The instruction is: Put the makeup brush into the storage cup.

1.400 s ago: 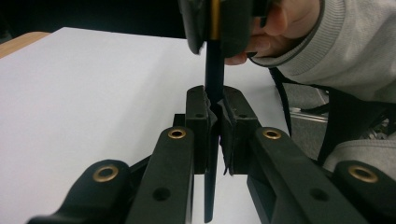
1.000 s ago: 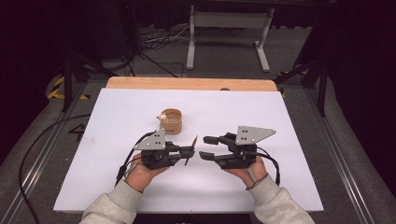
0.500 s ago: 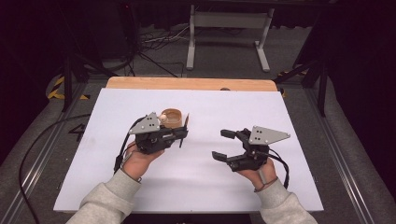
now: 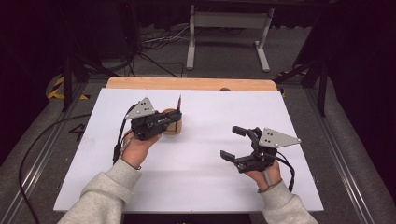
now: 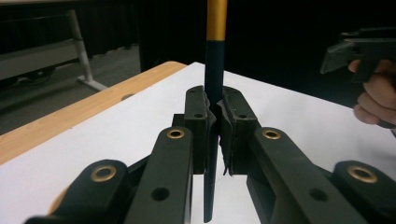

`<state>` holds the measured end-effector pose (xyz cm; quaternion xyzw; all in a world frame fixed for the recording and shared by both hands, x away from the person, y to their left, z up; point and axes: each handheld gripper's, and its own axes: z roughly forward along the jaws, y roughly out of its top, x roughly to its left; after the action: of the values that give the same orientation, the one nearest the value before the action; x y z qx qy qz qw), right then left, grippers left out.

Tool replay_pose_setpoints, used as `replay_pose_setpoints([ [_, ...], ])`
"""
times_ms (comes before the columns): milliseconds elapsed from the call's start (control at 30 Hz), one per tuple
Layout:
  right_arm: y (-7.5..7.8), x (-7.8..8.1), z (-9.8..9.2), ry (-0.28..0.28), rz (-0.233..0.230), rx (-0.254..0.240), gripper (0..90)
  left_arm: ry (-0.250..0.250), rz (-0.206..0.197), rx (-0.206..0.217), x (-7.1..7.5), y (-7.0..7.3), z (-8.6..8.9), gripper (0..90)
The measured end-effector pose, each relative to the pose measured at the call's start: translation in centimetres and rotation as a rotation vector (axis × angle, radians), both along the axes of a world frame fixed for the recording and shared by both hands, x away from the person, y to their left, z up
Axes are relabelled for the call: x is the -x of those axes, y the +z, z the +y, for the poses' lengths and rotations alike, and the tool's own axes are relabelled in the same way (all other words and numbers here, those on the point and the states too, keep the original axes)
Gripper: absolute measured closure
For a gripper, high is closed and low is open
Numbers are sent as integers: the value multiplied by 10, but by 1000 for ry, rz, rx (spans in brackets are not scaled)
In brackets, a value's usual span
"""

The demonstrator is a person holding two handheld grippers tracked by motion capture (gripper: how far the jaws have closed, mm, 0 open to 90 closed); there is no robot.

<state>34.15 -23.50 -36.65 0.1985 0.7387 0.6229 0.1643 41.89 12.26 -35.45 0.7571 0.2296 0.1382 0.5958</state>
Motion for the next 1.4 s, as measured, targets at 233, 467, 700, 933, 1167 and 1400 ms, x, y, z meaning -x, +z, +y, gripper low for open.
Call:
replay_pose_setpoints([
  [233,-4,0,-2,-14,-8,60,40,86,-4,3,-10,0,1,820],
  [467,-6,1,-4,-75,-25,87,6,127,-8,-4,-17,2,-2,820],
  [700,-10,-1,-17,-123,-3,60,0,156,-8,-20,-27,2,-2,818],
  [933,-8,-1,-26,-141,-16,49,0,174,-21,-16,-35,-1,-4,818],
  [1167,-10,0,-31,-149,-3,36,0,205,-14,-11,-43,-3,-7,818],
  [1400,-11,0,-34,-171,-14,32,0,246,8,-10,-51,-8,-7,818],
])
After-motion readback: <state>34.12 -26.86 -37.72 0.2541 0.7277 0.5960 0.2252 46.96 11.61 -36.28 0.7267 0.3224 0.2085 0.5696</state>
